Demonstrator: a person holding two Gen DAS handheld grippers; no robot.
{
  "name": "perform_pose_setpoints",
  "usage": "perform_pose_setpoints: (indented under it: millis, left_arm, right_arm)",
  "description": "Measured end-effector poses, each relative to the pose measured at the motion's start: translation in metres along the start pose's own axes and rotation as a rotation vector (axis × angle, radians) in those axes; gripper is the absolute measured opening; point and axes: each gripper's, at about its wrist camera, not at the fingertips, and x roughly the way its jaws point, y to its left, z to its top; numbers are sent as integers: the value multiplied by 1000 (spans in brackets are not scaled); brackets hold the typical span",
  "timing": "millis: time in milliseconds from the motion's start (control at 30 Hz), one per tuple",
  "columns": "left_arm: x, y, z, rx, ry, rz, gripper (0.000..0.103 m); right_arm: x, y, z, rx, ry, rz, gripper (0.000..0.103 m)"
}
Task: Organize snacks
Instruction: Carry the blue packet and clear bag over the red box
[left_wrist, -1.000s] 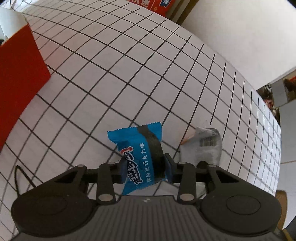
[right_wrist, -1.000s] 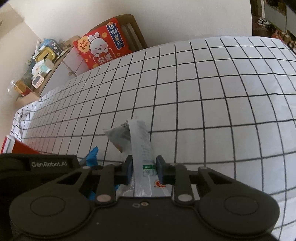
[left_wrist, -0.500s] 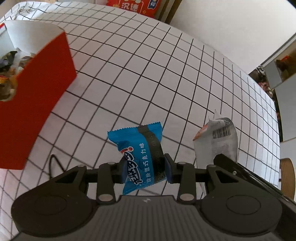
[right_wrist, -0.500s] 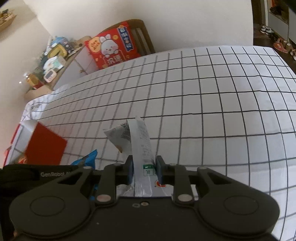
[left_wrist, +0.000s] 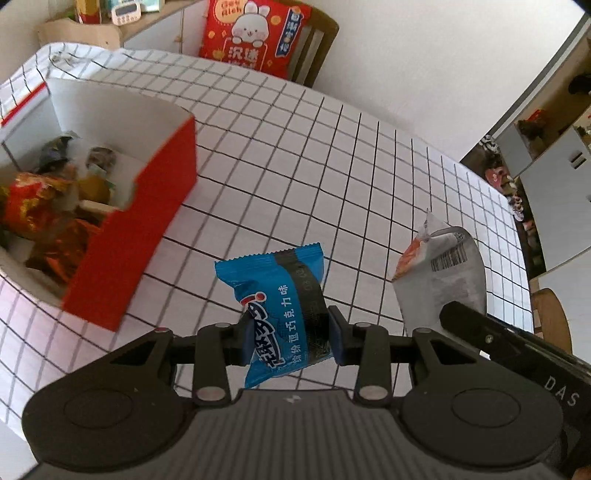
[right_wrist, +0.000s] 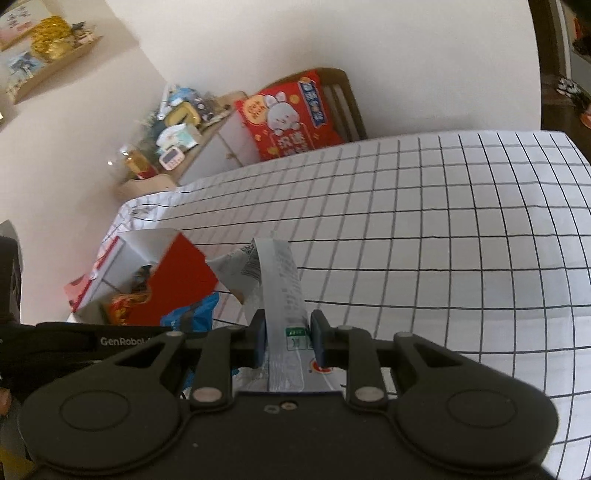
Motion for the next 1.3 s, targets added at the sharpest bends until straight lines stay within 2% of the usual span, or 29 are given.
perform_pose_setpoints:
  millis: [233, 733, 1000, 1300]
  left_arm:
    - [-39, 26, -4, 9, -53, 3, 38]
    - [-92, 110, 13, 4, -136, 51, 38]
    - [-105, 167, 32, -12, -160, 90, 38]
    - [-91, 213, 62, 5, -153, 146, 38]
  right_arm:
    - [-11, 31, -4, -37, -11, 4, 23]
    - [7, 115, -4, -121, -21, 48, 23]
    - [33, 167, -5, -143, -29, 53, 23]
    - [76, 206, 1, -156, -27, 6, 23]
